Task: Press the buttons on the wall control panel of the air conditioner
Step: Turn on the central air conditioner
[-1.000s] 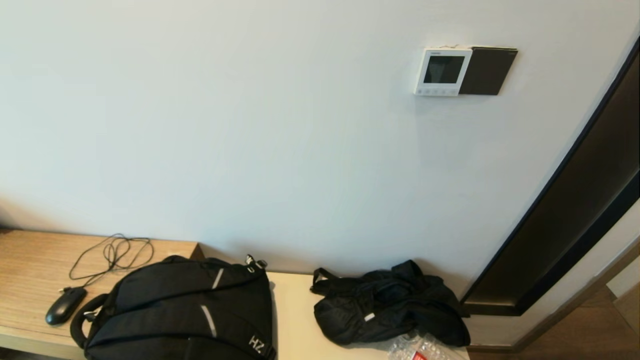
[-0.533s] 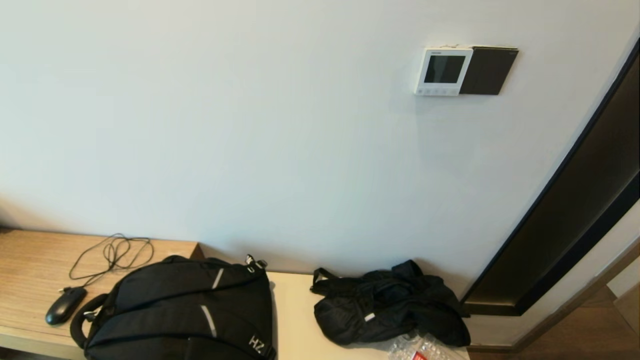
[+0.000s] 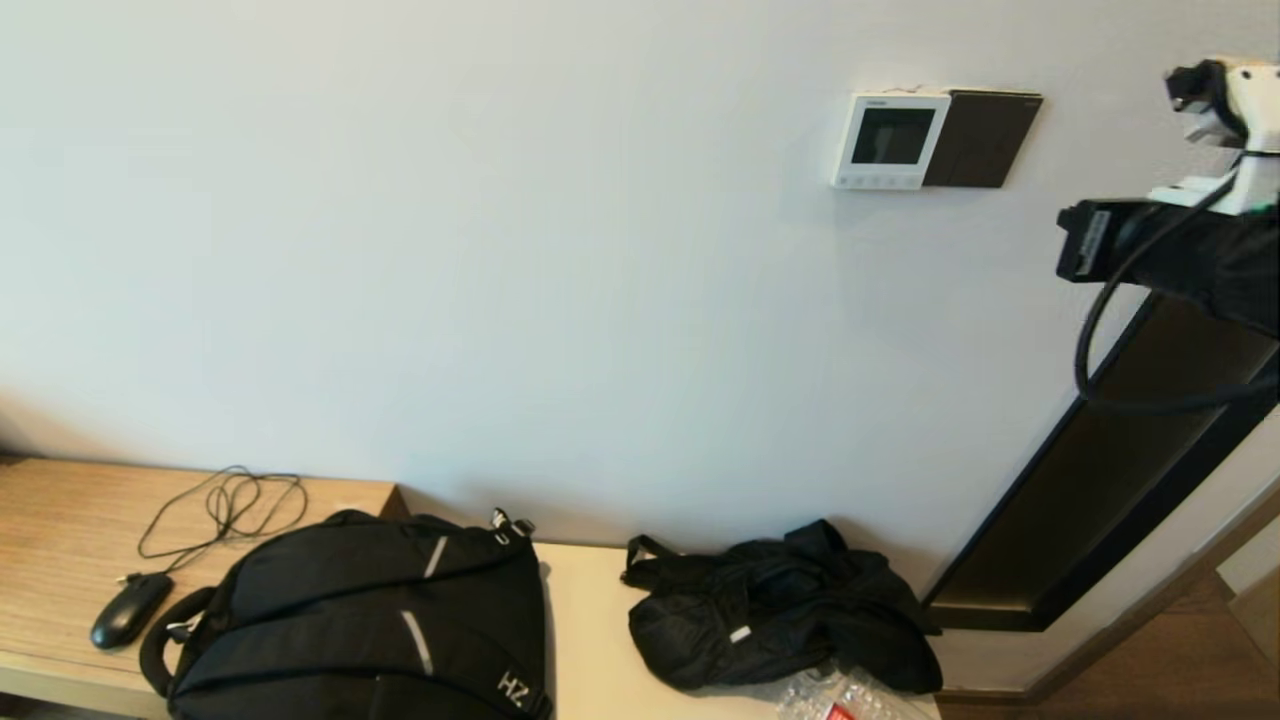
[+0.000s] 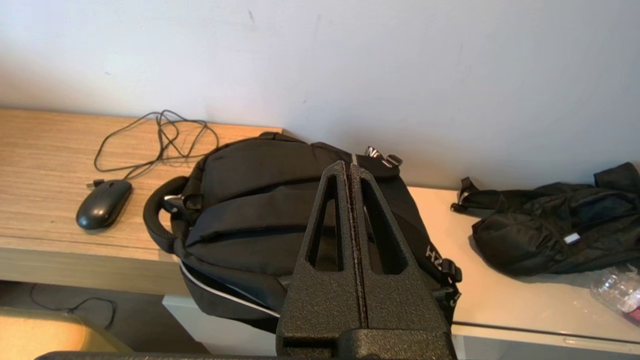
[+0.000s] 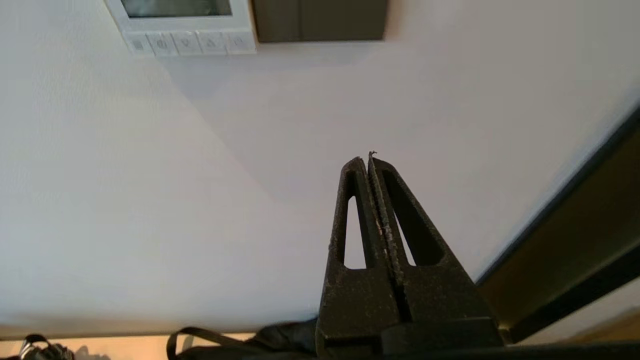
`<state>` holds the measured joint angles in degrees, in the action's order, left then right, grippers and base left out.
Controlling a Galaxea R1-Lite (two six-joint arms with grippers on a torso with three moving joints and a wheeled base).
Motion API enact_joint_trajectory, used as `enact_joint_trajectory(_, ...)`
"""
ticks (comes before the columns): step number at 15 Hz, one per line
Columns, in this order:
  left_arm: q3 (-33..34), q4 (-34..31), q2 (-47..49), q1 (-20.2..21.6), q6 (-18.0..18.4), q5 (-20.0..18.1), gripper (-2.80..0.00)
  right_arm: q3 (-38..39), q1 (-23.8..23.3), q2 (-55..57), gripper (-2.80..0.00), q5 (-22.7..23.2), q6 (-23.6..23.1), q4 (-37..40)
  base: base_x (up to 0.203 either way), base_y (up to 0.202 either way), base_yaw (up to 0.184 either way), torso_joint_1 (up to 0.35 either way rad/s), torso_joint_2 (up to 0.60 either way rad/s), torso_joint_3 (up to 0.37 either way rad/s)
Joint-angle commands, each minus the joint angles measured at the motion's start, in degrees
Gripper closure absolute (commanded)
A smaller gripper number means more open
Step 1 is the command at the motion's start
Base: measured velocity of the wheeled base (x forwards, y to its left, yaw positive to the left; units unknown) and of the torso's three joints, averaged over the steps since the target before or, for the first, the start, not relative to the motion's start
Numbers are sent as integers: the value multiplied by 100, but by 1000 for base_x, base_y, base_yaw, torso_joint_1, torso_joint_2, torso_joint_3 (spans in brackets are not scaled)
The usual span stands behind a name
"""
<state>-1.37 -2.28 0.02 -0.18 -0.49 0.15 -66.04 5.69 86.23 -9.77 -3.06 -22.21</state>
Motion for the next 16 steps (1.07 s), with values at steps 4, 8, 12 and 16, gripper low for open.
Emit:
enact_joint_trajectory(4, -4, -1, -2, 1, -4, 2, 0, -1161, 304, 1315, 0, -307, -123, 8, 0, 0, 0, 0, 0, 0)
enact_joint_trajectory(8, 5, -1, -2, 1, -2, 2, 0, -1641, 390, 1693, 0, -462, -153, 15, 0, 0, 0, 0, 0, 0)
enact_joint_trajectory(12, 2, -1, -2, 1, -4, 2, 0, -2072, 446, 1923, 0, -575, -240, 53, 0, 0, 0, 0, 0, 0)
enact_joint_trajectory(16, 3, -1, -2, 1, -1, 2, 0, -2584, 459, 2104, 0, -613, -253, 345, 0, 0, 0, 0, 0, 0)
